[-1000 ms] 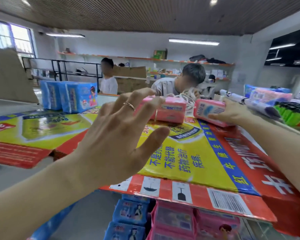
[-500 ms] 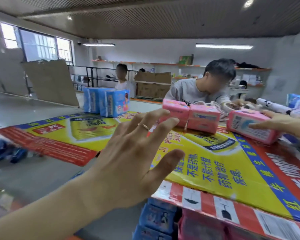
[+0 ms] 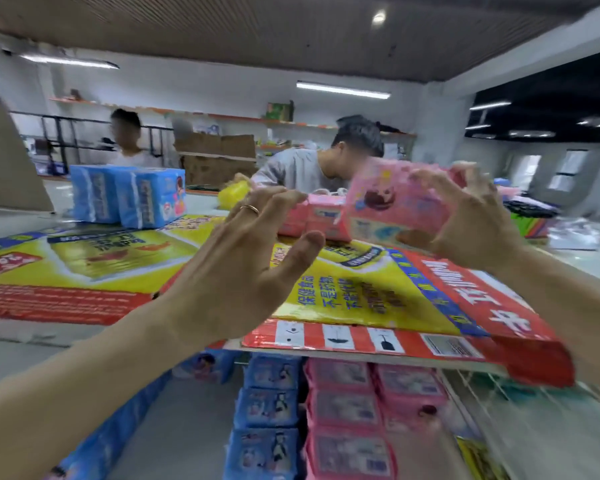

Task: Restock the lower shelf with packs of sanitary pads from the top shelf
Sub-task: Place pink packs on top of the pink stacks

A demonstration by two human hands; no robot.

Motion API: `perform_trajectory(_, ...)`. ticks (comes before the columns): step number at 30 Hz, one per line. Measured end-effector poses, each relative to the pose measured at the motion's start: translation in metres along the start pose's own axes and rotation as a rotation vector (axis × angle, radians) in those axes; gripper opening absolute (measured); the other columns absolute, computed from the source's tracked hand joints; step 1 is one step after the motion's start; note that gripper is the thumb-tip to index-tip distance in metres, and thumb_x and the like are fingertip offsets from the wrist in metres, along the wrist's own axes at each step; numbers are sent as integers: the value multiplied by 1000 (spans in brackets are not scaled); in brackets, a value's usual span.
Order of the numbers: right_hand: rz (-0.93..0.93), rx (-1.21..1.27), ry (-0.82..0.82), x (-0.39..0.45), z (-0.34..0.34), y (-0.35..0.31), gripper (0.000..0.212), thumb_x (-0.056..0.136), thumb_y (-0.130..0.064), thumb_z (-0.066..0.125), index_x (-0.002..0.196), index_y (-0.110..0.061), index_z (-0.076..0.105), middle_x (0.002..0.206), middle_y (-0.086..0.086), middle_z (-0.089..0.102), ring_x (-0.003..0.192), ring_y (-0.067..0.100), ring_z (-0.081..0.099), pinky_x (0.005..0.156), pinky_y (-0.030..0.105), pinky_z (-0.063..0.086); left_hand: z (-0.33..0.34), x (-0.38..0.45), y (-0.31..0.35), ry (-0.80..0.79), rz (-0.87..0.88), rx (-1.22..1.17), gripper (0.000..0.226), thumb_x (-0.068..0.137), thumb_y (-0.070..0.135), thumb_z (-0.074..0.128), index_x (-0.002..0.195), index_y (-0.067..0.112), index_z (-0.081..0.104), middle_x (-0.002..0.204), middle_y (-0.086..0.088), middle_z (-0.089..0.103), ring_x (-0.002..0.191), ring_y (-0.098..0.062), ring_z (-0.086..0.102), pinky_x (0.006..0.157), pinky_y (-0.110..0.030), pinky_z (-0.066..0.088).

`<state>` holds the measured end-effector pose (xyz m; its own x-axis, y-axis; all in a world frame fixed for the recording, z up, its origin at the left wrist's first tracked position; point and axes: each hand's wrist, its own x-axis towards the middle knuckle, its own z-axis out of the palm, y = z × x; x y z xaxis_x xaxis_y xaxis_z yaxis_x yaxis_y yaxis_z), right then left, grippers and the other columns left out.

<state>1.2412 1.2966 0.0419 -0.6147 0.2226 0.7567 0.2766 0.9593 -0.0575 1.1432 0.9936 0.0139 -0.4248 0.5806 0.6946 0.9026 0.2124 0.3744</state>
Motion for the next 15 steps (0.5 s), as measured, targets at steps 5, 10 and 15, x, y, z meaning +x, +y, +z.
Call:
perform_trajectory(5,-151,26,68,-66,-43,-67,96,58,-76,69,140,-32,48,138,17,43,122,37,49,103,50,45,-3,-5,-13,-115,-109,-262,75,80,79,38,147,43,31,148,14,46,135,-8,45,113,-44,38)
perform_trajectory(10,-138,24,82,-124,-79,-122,96,64,-71,70,143,-22,48,143,21,38,131,33,39,104,45,41,-10,-37,-9,-244,-45,-790,67,88,57,59,144,30,36,120,4,71,106,-11,71,86,-35,57)
perform_trajectory(15,-85,-30,39,-180,-98,-165,98,65,-65,77,144,-15,49,143,24,35,133,36,38,105,51,44,-14,-73,3,-276,-132,-1092,70,82,38,73,141,24,39,109,2,76,97,-19,75,77,-31,61)
